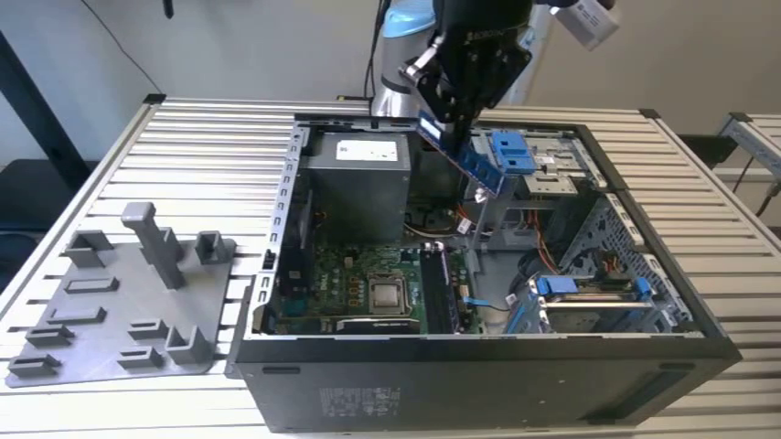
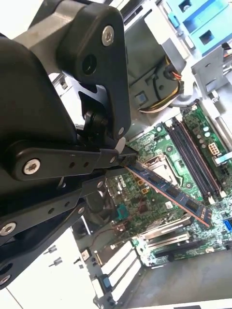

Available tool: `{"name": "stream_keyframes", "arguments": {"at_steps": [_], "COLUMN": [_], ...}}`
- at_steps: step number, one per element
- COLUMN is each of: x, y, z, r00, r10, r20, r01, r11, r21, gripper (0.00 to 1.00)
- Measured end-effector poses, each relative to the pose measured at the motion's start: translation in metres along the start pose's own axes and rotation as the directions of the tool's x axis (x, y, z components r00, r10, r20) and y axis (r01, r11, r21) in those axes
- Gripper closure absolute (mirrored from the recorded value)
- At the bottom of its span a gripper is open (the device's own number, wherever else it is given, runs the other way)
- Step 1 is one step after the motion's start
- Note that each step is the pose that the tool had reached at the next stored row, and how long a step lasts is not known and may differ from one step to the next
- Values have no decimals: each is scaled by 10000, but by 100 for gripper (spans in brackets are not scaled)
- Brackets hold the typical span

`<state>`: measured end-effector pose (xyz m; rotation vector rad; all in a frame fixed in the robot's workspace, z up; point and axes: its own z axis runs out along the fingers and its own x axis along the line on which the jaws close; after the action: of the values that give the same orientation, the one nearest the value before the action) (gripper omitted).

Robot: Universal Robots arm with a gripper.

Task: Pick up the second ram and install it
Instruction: 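Insert the second ram into the second slot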

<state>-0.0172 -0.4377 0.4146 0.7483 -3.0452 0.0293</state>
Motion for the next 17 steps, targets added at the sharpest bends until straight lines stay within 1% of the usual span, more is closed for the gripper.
{"name": "stream_keyframes", "arguments": {"at_steps": [2, 4, 6, 8, 10, 12, 17], "x": [0, 0, 0, 0, 0, 0, 0], "y": [0, 0, 0, 0, 0, 0, 0], "z": [2, 4, 6, 7, 9, 11, 15], "r00": [9994, 9977, 9950, 9912, 9865, 9808, 9628], "r10": [342, 673, 1003, 1320, 1639, 1950, 2700], "r20": [-6, -12, -17, -23, -29, -35, -49], "r01": [-342, -673, -1003, -1320, -1639, -1950, -2701], "r11": [9994, 9977, 9950, 9912, 9865, 9808, 9628], "r21": [-3, -6, -9, -11, -13, -15, -18], "gripper": [86, 86, 86, 86, 86, 86, 86]}}
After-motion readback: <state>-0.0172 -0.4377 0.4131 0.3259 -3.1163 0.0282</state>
